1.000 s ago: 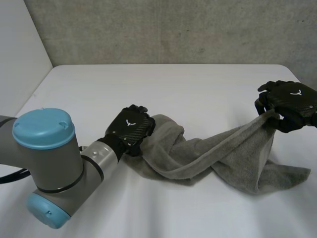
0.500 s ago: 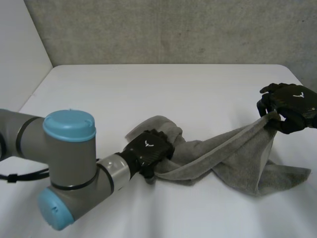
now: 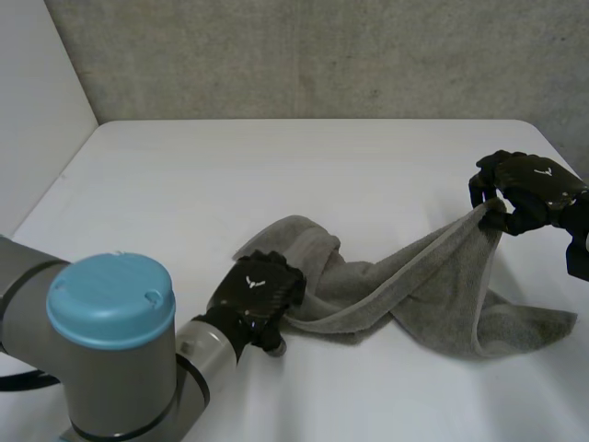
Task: Fold the towel.
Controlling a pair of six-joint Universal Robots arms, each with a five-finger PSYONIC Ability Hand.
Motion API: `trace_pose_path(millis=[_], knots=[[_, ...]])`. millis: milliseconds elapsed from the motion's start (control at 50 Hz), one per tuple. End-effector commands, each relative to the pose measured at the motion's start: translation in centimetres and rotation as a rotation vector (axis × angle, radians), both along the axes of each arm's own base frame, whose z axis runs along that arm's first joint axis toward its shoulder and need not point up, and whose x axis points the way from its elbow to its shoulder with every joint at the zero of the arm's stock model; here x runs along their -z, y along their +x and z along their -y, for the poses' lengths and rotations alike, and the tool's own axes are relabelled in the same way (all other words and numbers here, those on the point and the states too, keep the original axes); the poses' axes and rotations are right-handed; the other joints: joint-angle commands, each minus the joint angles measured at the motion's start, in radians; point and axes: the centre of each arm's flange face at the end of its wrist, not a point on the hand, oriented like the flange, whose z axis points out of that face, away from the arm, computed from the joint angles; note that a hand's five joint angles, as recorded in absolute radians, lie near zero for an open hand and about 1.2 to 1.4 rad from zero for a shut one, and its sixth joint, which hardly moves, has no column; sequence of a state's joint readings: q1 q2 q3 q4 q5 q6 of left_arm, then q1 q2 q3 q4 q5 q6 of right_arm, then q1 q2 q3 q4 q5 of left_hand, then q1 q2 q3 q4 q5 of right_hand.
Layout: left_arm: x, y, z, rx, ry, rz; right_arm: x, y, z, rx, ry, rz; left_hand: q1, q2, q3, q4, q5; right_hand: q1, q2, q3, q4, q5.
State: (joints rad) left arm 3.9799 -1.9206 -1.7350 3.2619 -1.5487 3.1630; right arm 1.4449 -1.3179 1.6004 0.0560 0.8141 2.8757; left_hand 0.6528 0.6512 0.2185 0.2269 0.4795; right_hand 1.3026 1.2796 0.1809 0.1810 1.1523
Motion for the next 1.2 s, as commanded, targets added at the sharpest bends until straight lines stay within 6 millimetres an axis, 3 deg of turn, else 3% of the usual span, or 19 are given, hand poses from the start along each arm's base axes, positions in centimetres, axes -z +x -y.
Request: trace_pose_path(millis=[20, 140, 340, 500, 740, 840, 880, 900, 940, 980, 1060, 1100, 1120, 1160, 1180, 1200], knots=[[0.6, 0.1, -0.9, 0.008, 0.025, 0.006, 0.3, -0.1, 0.0, 0.002, 0.007, -0.004, 0.039, 0.041, -0.044, -0.052, 0.038, 0.094, 0.117, -0.006, -0.006, 0.069], [0.3, -0.4, -1.3, 0.027, 0.012, -0.005, 0.3, -0.1, 0.0, 0.001, 0.008, -0.005, 0.03, 0.032, -0.044, -0.052, 0.029, 0.094, 0.117, -0.006, -0.006, 0.069], [3.2, -1.9, 1.5, -0.035, -0.03, 0.0, 0.6, 0.2, -0.5, -0.011, 0.021, -0.001, -0.028, -0.027, -0.044, -0.052, -0.029, 0.094, 0.117, -0.006, -0.006, 0.069], [4.1, -3.0, 3.3, -0.075, -0.057, 0.008, 0.8, 0.2, -0.6, -0.012, 0.029, 0.0, -0.034, -0.033, -0.044, -0.052, -0.035, 0.094, 0.117, -0.006, -0.006, 0.069], [3.5, -4.4, 4.8, -0.076, -0.099, -0.029, 0.9, 0.2, -0.9, -0.018, 0.024, -0.01, -0.016, -0.015, -0.044, -0.052, -0.018, 0.094, 0.117, -0.006, -0.006, 0.069], [3.7, -4.9, 5.3, -0.076, -0.114, -0.04, 0.8, 0.0, -0.8, -0.014, 0.018, -0.014, 0.142, 0.144, -0.044, -0.052, 0.141, 0.094, 0.117, -0.006, -0.006, 0.069], [3.9, -5.1, 5.6, -0.074, -0.136, -0.046, 0.7, 0.0, -0.8, -0.013, 0.017, -0.014, 0.408, 0.409, -0.044, -0.052, 0.407, 0.094, 0.117, -0.006, -0.006, 0.069], [3.9, -5.1, 5.6, -0.074, -0.137, -0.047, 0.7, 0.0, -0.8, -0.013, 0.017, -0.014, 0.409, 0.411, -0.044, -0.052, 0.408, 0.094, 0.117, -0.006, -0.006, 0.069], [3.9, -5.1, 6.0, -0.075, -0.161, -0.055, 0.4, -0.1, -0.8, -0.009, 0.009, -0.015, 0.742, 0.743, -0.044, -0.052, 0.74, 0.094, 0.117, -0.006, -0.006, 0.069], [3.9, -4.7, 6.4, -0.088, -0.164, -0.051, -0.1, -0.2, -0.9, -0.006, -0.004, -0.017, 0.744, 0.745, -0.044, -0.052, 0.742, 0.094, 0.117, -0.006, -0.006, 0.069], [3.4, -3.9, 7.3, -0.114, -0.166, -0.049, -1.2, -0.2, -1.1, -0.004, -0.04, -0.02, 0.744, 0.745, -0.044, -0.052, 0.742, 0.094, 0.117, -0.006, -0.006, 0.069], [1.5, -3.2, 7.6, -0.131, -0.191, -0.068, -2.4, 0.1, -1.7, -0.025, -0.07, -0.022, 0.744, 0.745, -0.044, -0.052, 0.742, 0.094, 0.117, -0.006, -0.006, 0.069], [1.5, -3.2, 7.6, -0.131, -0.192, -0.068, -2.4, 0.1, -1.7, -0.025, -0.07, -0.022, 0.744, 0.745, -0.044, -0.052, 0.742, 0.094, 0.117, -0.006, -0.006, 0.069], [-0.9, -1.9, 7.5, -0.134, -0.226, -0.074, -3.2, 0.5, -2.5, -0.069, -0.08, -0.03, 0.744, 0.745, -0.044, -0.052, 0.742, 0.094, 0.117, -0.006, -0.006, 0.069], [-0.9, -1.9, 7.5, -0.134, -0.226, -0.074, -3.2, 0.5, -2.5, -0.07, -0.08, -0.03, 0.744, 0.745, -0.044, -0.052, 0.742, 0.094, 0.117, -0.006, -0.006, 0.069], [-2.3, -1.1, 7.5, -0.132, -0.252, -0.069, -3.7, 0.7, -3.2, -0.102, -0.095, -0.051, 0.744, 0.745, -0.044, -0.052, 0.742, 0.094, 0.117, -0.006, -0.006, 0.069]])
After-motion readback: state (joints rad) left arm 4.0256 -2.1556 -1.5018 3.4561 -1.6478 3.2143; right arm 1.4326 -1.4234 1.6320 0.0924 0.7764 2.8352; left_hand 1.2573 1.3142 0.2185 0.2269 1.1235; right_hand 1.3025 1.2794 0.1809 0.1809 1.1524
